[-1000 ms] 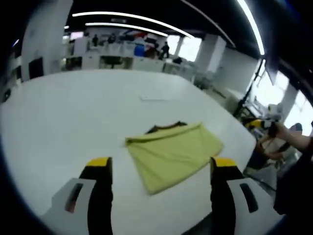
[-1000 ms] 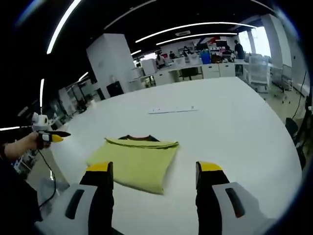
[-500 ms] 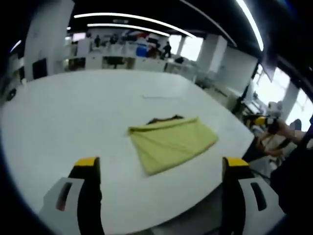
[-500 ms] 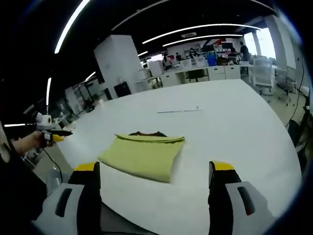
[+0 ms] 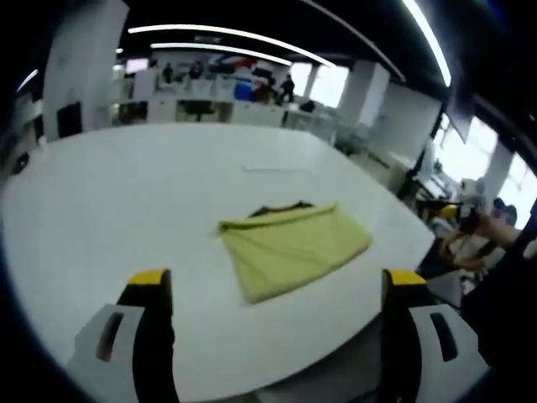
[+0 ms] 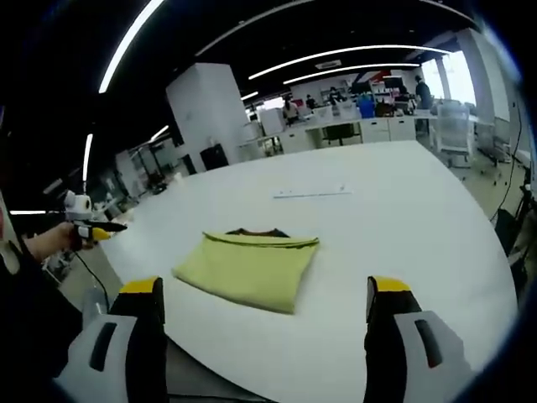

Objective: Fold the garment on the visible template until the final outline fits inside the template.

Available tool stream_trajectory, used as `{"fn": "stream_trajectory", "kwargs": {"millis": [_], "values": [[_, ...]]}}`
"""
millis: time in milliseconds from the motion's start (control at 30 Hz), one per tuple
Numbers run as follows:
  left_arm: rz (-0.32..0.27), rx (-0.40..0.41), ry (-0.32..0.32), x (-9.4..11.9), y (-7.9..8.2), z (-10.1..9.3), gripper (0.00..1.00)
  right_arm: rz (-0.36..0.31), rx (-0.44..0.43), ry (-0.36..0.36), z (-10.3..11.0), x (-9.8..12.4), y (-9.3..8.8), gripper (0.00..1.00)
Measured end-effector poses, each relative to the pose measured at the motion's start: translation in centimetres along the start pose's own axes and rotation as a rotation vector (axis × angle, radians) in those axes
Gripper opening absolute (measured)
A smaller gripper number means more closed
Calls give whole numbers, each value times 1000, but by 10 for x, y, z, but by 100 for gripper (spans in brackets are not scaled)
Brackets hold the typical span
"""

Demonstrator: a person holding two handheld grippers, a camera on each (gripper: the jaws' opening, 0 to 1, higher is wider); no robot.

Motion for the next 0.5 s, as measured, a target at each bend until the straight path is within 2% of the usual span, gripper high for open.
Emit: {"fn": "stream_trajectory", "kwargs": {"millis": [67, 167, 267, 500], "values": [[1, 0, -4, -2, 0, -1, 100, 5, -9, -1, -2, 0, -1, 97], [7, 2, -10, -5, -2, -2, 100, 18, -19, 6, -3, -1, -5, 87], [13, 9, -16, -9, -4, -3, 100, 25, -19, -1, -3, -4, -7, 89], [29, 16, -37, -26, -5, -5, 99, 43, -24, 3, -7, -15, -9, 83]]}}
Point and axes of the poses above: the point that each gripper's makers call its tool centre point, and the gripper's own axes: x roughly backward along the fingers, z roughly to its left, y roughly out of its top, the point moved 1 cm from there along x, roughly backward along the fingers, and after that the axes turned 13 degrees about -x, right-handed, at the moved point
